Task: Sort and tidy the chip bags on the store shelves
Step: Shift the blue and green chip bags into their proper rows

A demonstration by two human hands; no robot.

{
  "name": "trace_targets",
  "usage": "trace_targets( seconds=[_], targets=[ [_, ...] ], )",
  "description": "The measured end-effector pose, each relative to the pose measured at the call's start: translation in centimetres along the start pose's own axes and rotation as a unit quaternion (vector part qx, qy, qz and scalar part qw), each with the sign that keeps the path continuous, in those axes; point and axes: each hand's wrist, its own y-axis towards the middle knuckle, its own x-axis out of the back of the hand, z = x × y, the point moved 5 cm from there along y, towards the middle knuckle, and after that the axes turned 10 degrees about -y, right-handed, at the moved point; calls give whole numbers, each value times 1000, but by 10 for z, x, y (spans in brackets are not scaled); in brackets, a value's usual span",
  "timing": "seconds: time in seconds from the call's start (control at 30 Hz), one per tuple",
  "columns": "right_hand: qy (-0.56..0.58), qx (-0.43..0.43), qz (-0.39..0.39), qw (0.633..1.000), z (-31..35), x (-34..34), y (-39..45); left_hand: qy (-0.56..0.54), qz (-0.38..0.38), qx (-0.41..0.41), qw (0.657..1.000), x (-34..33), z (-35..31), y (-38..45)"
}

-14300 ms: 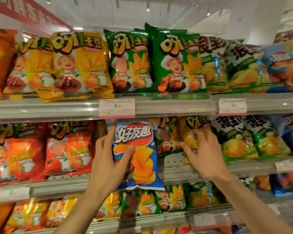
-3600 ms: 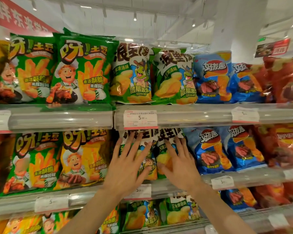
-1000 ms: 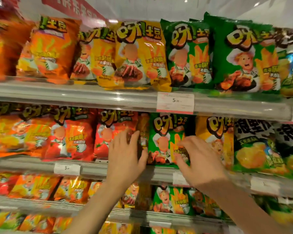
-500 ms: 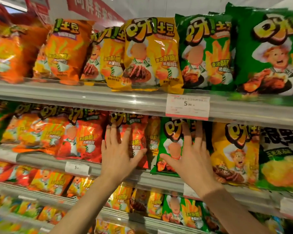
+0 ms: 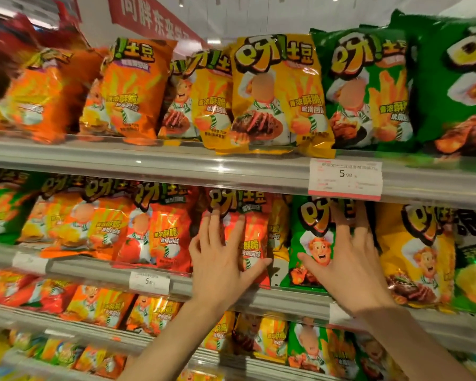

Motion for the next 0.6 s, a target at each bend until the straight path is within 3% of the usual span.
trace_targets(
  seconds=[0.2, 0.4, 0.6],
  targets=[
    [-59, -28, -18, 998, 4, -3, -1, -72, -2, -13, 997, 4, 6, -4],
    [-80, 18, -78, 994, 19, 8, -5, -169, -31, 29, 985, 20, 27, 8],
    [-13, 84, -67, 994, 52, 19, -9, -324, 59, 132, 935, 17, 42, 25]
  ],
)
